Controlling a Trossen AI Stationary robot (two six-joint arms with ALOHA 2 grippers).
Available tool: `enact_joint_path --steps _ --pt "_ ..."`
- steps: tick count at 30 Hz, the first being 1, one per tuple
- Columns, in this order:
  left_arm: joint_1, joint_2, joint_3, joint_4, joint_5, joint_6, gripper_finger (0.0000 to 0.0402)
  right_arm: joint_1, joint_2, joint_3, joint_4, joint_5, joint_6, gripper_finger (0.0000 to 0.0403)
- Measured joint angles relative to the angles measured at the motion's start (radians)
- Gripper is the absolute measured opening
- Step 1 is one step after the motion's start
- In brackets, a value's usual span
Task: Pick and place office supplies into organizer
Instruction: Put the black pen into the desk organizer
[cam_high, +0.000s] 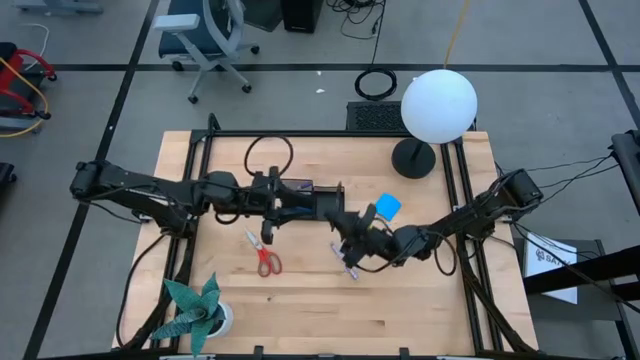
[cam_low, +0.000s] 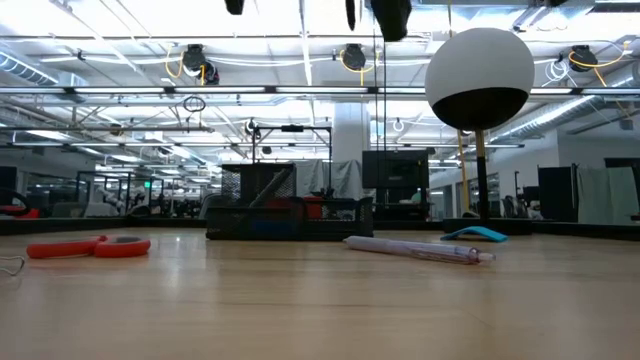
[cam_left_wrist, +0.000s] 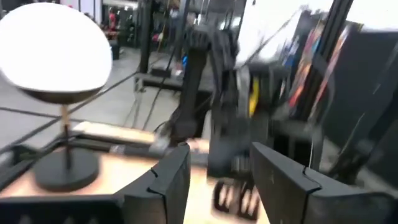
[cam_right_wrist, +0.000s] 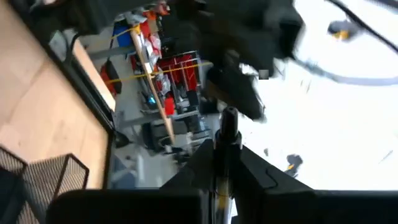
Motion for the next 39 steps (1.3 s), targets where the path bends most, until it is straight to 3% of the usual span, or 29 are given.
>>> enact_joint_path --steps 7,12,21,29,39 --pt "0.003 -0.108 0.000 -0.263 -0.127 0.126 0.0150 -0.075 -0.131 0.000 -0.216 -0.130 0.468 0.0020" --pt "0.002 -0.157 0.000 -0.407 -0.139 0.166 0.0139 -0.185 -0.168 -0.014 -0.320 -0.460 0.858 0.0020" --pt "0.002 -0.167 -0.001 -0.517 -0.146 0.139 0.0131 -0.424 -0.168 -0.091 -0.214 -0.905 1.243 0.0020" --pt "0.002 -0.166 0.000 -0.477 -0.150 0.140 0.0131 -0.563 -0.168 -0.172 -0.143 -1.017 1.383 0.0020" --pt "0.002 -0.166 -0.001 -0.476 -0.150 0.126 0.0131 -0.580 -0.168 -0.178 -0.154 -1.040 1.372 0.0020"
